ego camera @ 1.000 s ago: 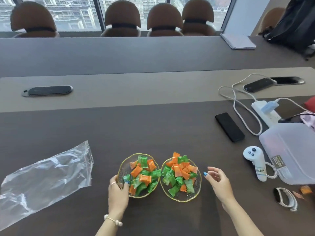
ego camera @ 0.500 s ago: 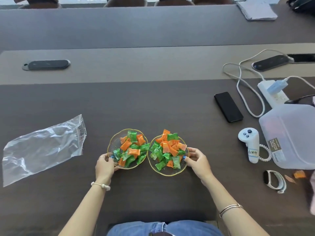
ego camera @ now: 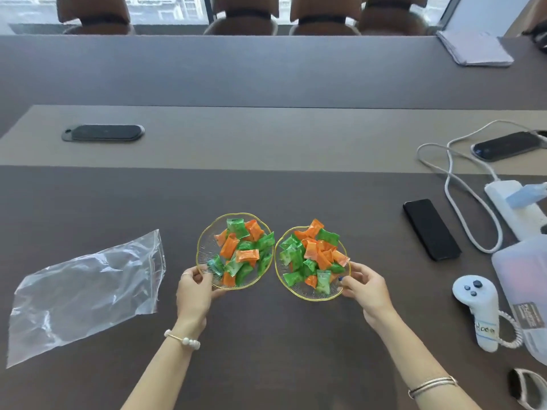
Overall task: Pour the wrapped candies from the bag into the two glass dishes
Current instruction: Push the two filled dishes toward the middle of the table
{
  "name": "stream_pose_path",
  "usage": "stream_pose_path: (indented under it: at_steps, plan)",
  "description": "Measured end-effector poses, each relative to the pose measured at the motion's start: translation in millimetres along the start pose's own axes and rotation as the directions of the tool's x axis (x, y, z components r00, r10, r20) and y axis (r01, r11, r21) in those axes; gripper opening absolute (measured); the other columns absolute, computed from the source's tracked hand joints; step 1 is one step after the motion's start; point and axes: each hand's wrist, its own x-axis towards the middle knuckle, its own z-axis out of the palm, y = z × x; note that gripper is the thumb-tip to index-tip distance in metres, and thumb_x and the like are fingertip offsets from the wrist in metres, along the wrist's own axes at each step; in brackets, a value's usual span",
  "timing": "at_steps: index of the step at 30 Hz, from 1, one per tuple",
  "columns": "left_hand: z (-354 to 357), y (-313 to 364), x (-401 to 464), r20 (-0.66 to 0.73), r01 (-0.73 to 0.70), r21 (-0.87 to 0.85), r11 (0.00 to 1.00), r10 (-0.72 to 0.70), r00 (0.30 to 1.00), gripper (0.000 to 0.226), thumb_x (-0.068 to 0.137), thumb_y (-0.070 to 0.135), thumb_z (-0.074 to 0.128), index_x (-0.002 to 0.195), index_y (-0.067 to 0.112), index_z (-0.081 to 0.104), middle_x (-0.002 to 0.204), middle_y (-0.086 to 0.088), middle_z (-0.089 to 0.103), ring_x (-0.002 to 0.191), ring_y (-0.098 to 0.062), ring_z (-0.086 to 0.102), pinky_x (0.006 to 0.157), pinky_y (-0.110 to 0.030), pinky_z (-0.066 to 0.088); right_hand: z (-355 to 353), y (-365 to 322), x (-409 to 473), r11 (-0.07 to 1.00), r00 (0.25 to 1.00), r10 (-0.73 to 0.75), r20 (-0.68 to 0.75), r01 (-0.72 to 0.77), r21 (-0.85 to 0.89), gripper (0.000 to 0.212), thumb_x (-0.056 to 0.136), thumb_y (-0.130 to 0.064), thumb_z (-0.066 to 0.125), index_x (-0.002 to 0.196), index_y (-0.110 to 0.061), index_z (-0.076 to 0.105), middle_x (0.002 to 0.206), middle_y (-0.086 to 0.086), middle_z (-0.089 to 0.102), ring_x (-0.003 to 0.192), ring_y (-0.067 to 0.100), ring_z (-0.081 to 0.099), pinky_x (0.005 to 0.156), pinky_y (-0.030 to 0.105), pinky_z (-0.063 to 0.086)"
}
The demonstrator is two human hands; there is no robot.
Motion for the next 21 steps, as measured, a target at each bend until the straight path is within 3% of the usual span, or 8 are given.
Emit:
stream_pose_path:
  at_steps: [7,11,14,18,21]
  plan:
    - [64,112,113,0.027,-0.028,-0.183,0.983,0.034,0.999,0.024,0.085,-0.003,0.045,0.107,-0.008,0.051,0.094,-0.015,0.06,0.069,-0.017,0.064,0.046,-0.019,0.054,72,-117,120,0.984,0.996,-0.057,-0.073,0.068,0.163,0.038,0.075,0.014,0.059,0.111,0.002,0.058,0.078,0.006,0.062,0.065,0.013,0.061,0.047,0.015,0.052]
    - [109,155,190,0.02,-0.06,-0.171,0.983,0.064,0.998,0.019,0.083,-0.002,0.044,0.096,-0.007,0.055,0.095,-0.018,0.059,0.071,-0.022,0.064,0.056,-0.027,0.06,113,-165,192,0.959,0.992,-0.046,-0.12,0.078,0.272,0.043,0.076,0.016,0.057,0.118,0.007,0.051,0.087,0.01,0.061,0.073,0.018,0.059,0.045,0.013,0.052]
    - [141,175,238,0.019,-0.031,-0.185,0.982,0.036,0.999,0.028,0.082,-0.002,0.043,0.106,-0.01,0.053,0.104,-0.023,0.062,0.07,-0.027,0.067,0.046,-0.021,0.056,135,-185,239,0.944,0.99,-0.003,-0.144,0.05,0.325,0.046,0.077,0.017,0.055,0.122,0.007,0.048,0.09,0.011,0.061,0.077,0.022,0.061,0.046,0.016,0.055]
    - [173,181,283,0.008,0.0,-0.157,0.988,0.002,1.0,0.018,0.083,0.001,0.044,0.096,-0.006,0.056,0.106,-0.021,0.065,0.064,-0.031,0.068,0.039,-0.018,0.052,154,-193,294,0.957,0.979,0.027,-0.201,0.033,0.289,0.047,0.074,0.018,0.056,0.119,0.007,0.051,0.098,0.014,0.058,0.087,0.027,0.06,0.042,0.018,0.053]
    - [189,175,302,-0.012,0.028,-0.154,0.988,-0.03,0.999,0.008,0.085,0.001,0.044,0.083,0.002,0.052,0.102,-0.018,0.062,0.079,-0.038,0.07,0.051,-0.025,0.057,163,-191,322,0.978,0.965,0.048,-0.257,0.007,0.211,0.045,0.073,0.016,0.058,0.117,0.005,0.056,0.097,0.015,0.061,0.079,0.026,0.062,0.039,0.017,0.052]
